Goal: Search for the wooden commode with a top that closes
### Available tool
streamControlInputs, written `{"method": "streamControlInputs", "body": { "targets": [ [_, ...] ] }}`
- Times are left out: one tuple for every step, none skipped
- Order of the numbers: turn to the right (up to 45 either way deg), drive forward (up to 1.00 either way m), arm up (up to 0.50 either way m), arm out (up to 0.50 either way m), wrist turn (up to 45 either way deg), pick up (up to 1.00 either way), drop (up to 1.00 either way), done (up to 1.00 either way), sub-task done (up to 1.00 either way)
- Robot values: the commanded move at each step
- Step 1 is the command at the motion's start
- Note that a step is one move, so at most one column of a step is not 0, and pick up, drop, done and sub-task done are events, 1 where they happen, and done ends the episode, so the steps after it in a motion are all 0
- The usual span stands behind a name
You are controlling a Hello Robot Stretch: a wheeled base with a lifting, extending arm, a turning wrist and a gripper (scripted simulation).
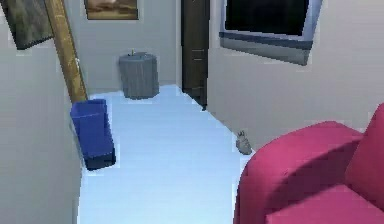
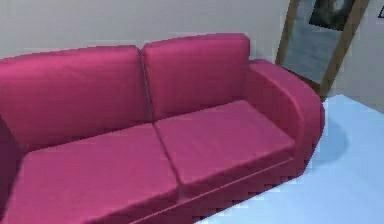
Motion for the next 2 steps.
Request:
{"method": "streamControlInputs", "body": {
  "targets": [
    [45.0, 0.00, 0.00, 0.00, 0.0, 0.00, 0.00, 0.00, 0.00],
    [21.0, 0.00, 0.00, 0.00, 0.0, 0.00, 0.00, 0.00, 0.00]
  ]
}}
